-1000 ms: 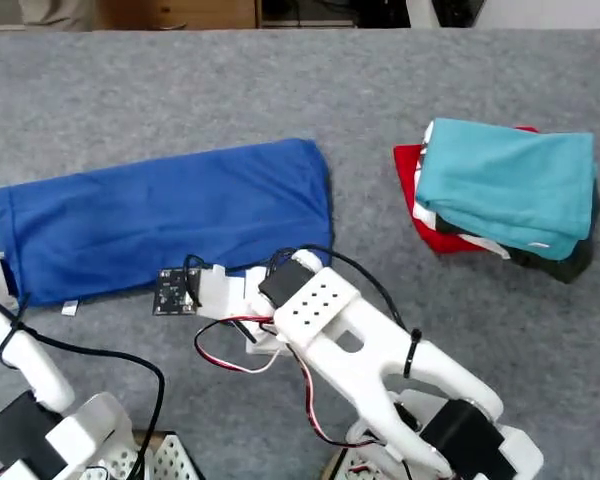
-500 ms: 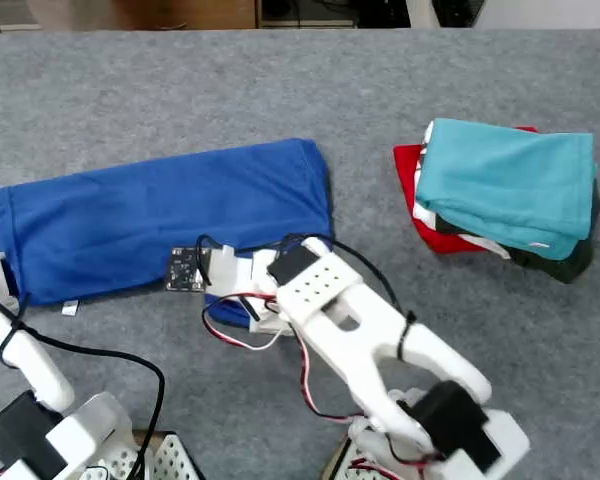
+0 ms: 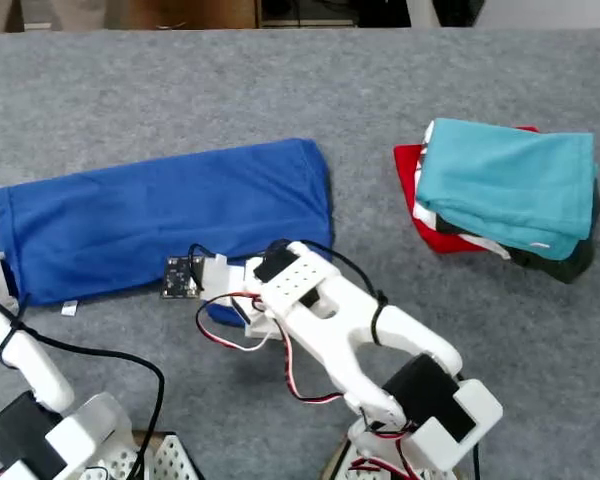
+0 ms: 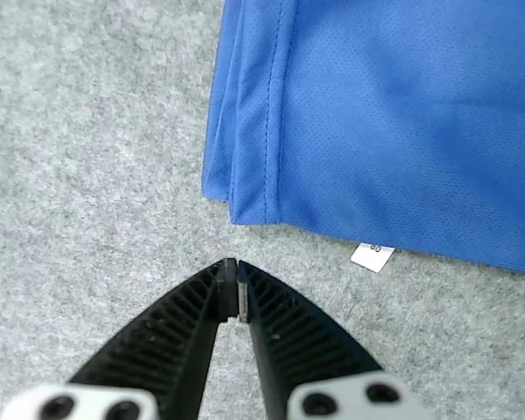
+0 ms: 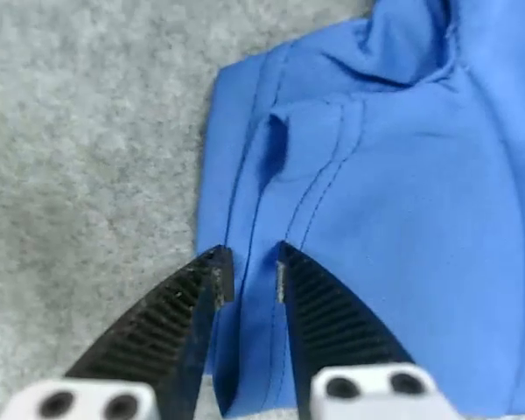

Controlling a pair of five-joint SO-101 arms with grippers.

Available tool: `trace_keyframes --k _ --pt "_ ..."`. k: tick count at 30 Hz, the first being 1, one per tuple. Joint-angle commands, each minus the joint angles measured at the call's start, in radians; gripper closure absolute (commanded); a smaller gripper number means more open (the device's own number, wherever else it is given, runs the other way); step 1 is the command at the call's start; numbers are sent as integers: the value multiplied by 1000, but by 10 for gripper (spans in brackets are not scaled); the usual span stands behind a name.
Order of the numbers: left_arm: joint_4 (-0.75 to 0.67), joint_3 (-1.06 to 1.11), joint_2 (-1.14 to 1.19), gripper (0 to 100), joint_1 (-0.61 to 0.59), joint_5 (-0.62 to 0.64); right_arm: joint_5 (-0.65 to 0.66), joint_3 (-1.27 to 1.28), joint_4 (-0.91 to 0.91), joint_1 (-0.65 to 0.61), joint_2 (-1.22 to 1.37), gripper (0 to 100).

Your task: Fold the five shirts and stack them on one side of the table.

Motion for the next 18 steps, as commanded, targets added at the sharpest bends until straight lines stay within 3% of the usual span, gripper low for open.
trace_keyframes --k 1,3,18 --pt "-3 -3 -39 981 -8 -5 8 -8 -14 -13 2 960" --pt "-3 -3 -39 981 -9 -5 8 -8 -15 -13 1 998" --pt "-3 -3 -39 981 -9 -5 2 -42 51 -18 -1 996"
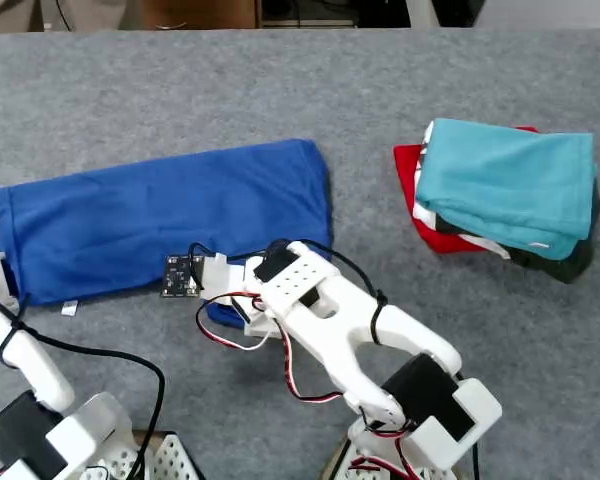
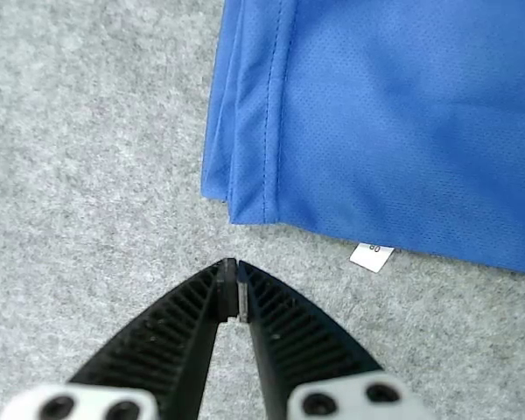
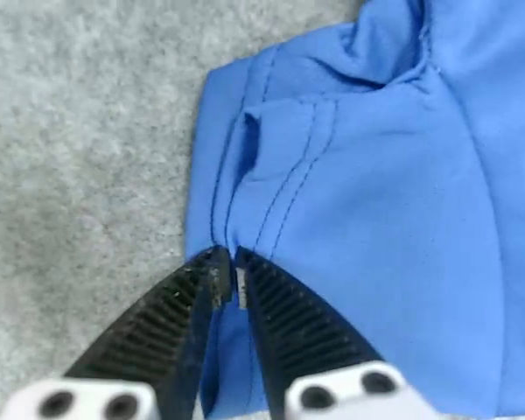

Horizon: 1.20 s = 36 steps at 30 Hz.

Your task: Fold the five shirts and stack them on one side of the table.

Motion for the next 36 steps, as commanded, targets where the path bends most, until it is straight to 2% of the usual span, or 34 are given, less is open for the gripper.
trace_keyframes --k 1,12,16,20,26,28,33,36 --pt "-3 -3 -39 981 -9 -5 2 -56 60 -18 -1 996" --pt "-3 -2 -39 981 -11 -5 2 -142 137 -21 -1 996" --pt "-3 -2 -39 981 -11 -5 2 -142 158 -58 -1 996" --pt "-3 9 -39 981 -9 -5 2 -140 146 -104 8 996" --pt "-5 32 -39 981 -12 -5 3 -101 72 -59 10 985" --pt "-6 34 -39 981 -12 -5 8 -81 63 -41 10 934" --pt "-5 34 -39 981 -11 -5 49 -47 63 -38 10 733" --pt "-5 32 -39 981 -11 -5 52 -42 63 -39 10 709"
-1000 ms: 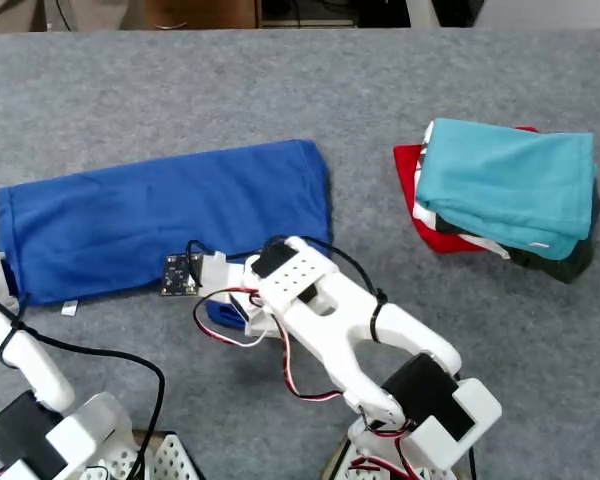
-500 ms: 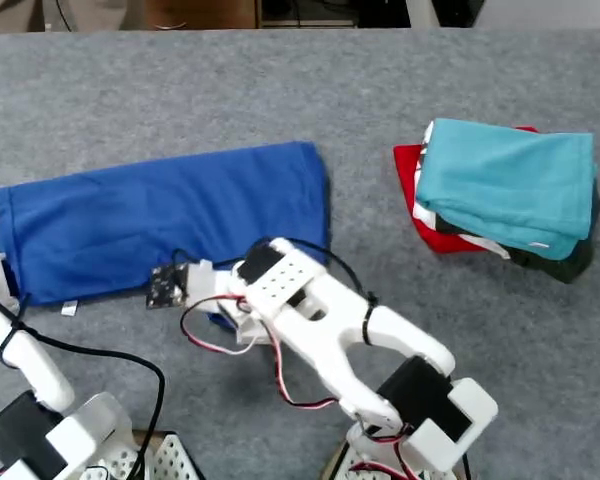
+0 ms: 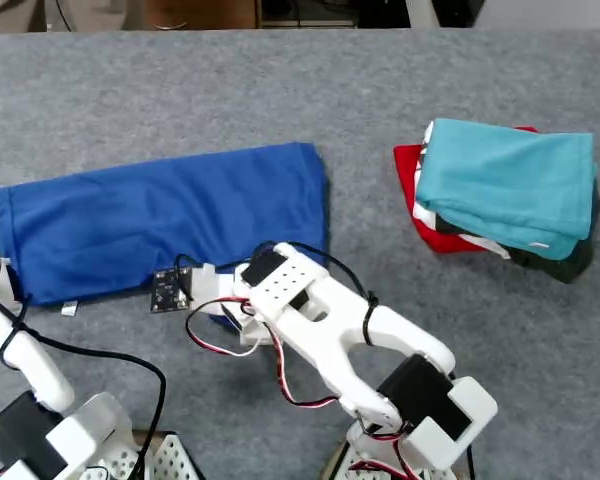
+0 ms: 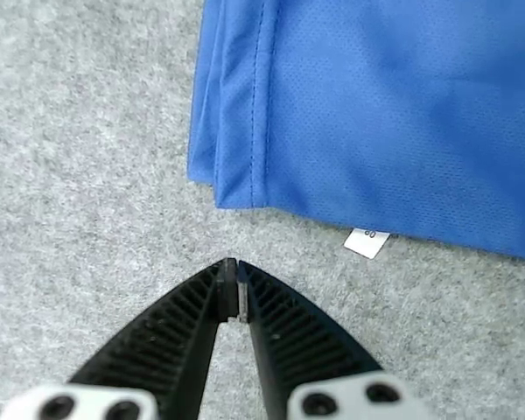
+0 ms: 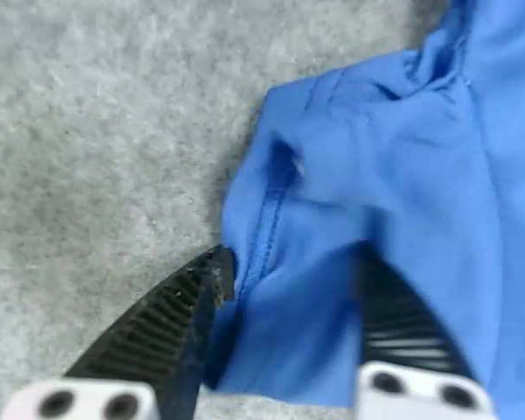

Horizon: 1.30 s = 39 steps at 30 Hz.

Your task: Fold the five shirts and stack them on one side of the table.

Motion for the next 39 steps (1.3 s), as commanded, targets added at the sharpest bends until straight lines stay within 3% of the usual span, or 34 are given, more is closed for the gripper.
trace_keyframes --k 1,10,18,25,32,39 --pt "-6 -6 -39 981 -12 -5 12 2 -9 13 -1 715" --pt "-5 -5 -39 981 -12 -5 5 47 -3 -45 -1 778" --pt "-5 -5 -39 981 -12 -5 6 47 -3 -44 -1 906" --pt "-5 -6 -39 981 -14 -5 11 45 -2 -42 -1 906" --pt "-5 -9 -39 981 -14 -5 12 -28 80 24 88 792" --pt "-5 -5 -39 981 -14 -5 40 -237 219 27 294 825"
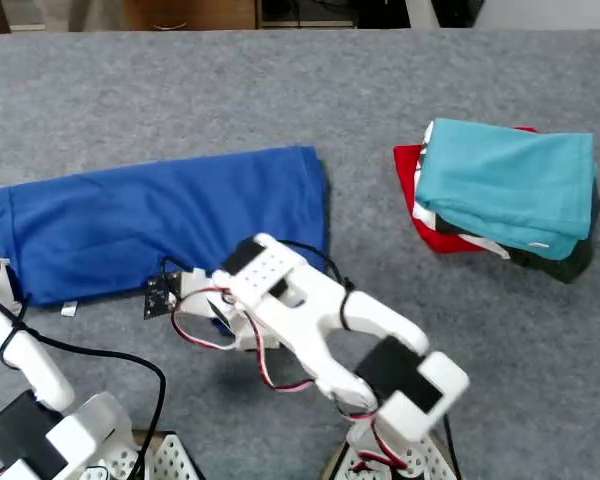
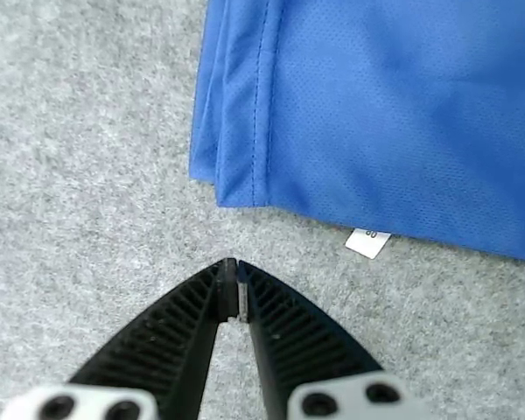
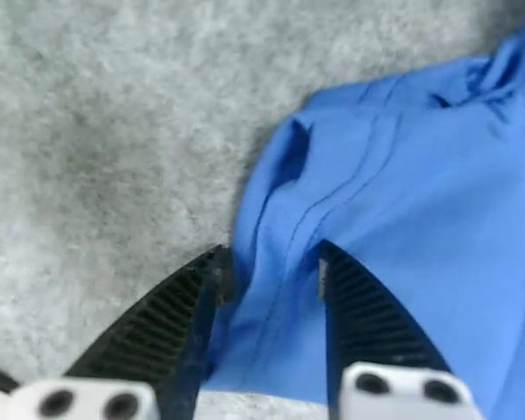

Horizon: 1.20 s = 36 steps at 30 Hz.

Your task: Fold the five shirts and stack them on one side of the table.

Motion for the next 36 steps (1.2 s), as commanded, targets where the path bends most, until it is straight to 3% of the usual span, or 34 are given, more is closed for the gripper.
trace_keyframes --k 1,6,21,30,36 --pt "-5 -5 -39 981 -9 -5 34 -70 49 41 99 853" --pt "-5 -5 -39 981 -9 -5 29 -79 57 41 105 998" --pt "-5 -14 -39 981 -9 -5 25 -166 72 120 111 984" --pt "-5 -14 -39 981 -8 -5 184 -438 252 160 114 984" --pt "-5 -14 -39 981 -9 -5 275 -584 275 200 114 984"
